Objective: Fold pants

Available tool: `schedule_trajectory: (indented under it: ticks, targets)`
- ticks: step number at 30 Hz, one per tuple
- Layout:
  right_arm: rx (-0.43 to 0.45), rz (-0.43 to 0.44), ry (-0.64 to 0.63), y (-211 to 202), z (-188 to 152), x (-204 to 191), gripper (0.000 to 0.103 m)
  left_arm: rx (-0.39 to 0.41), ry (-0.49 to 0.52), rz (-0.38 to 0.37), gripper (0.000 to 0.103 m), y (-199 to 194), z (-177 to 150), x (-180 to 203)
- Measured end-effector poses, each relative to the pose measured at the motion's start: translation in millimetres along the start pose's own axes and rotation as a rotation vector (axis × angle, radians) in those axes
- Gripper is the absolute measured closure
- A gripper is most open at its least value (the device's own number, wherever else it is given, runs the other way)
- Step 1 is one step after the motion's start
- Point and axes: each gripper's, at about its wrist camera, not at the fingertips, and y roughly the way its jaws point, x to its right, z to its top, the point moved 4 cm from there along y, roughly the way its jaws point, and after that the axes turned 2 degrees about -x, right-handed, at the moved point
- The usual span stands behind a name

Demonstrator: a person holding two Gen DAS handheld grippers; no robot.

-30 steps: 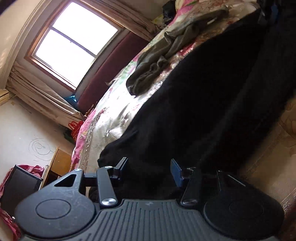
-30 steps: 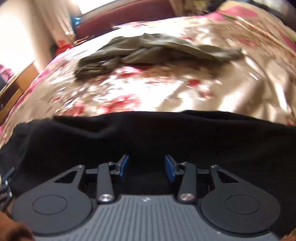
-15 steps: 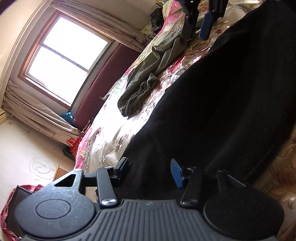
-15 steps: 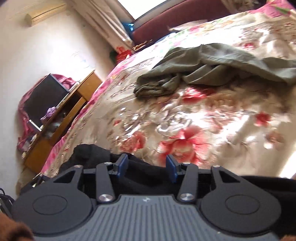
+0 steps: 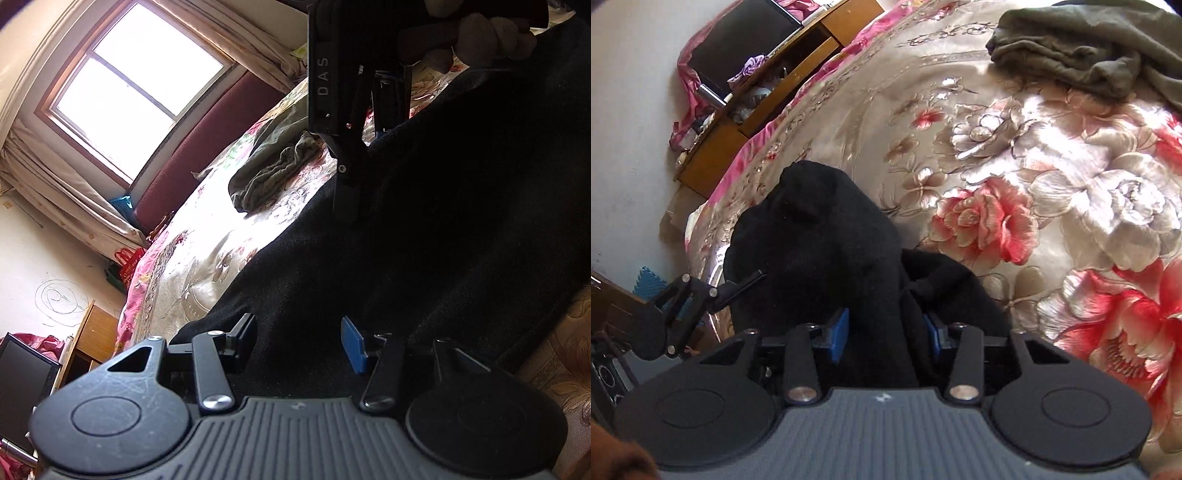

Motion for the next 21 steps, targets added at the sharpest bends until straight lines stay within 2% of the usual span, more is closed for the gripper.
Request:
schedule_trajectory:
  ticks: [2,3,5,10,11,12,15,16,18,19,21]
  targets:
    - [0.046,0.131,0.132,-8,0,14,0.065,0.0,-0.009,-0.005,0.038,3,-1,-2]
    - [0.092,0.219,0.236,-11,1,26,0.065,0.001,-0.015,-0.006,0.038,3,-1,-2]
    - [0.182,0.343,0.406,-9,1,49,0.065,0.001,-0.027,-0.009,0.038,3,-1,-2]
    - [0.429,0.444,0.664,-6,-8,93,0.066,-0.007,-0.043,-0.008,0.038,5,-1,-2]
    - [0.455,0.463,0.709,-6,-10,101,0.066,-0.008,-0.045,-0.006,0.038,6,-1,-1]
    - [0.461,0.456,0.735,-4,-12,107,0.066,-0.01,-0.043,-0.005,0.038,7,-1,0]
    - [0.461,0.366,0.675,-8,-10,108,0.069,-0.014,-0.036,-0.004,0.037,10,-2,2]
    - [0.464,0.304,0.65,-13,-6,110,0.069,-0.016,-0.035,-0.005,0.037,11,-1,3]
    - [0.511,0.081,0.554,-35,1,109,0.069,-0.022,-0.031,-0.001,0.037,11,-1,3]
    - [0.535,0.041,0.53,-48,2,107,0.069,-0.022,-0.023,0.006,0.037,10,0,2]
    - [0.582,0.066,0.505,-80,-8,93,0.069,-0.012,-0.003,0.03,0.037,5,3,2]
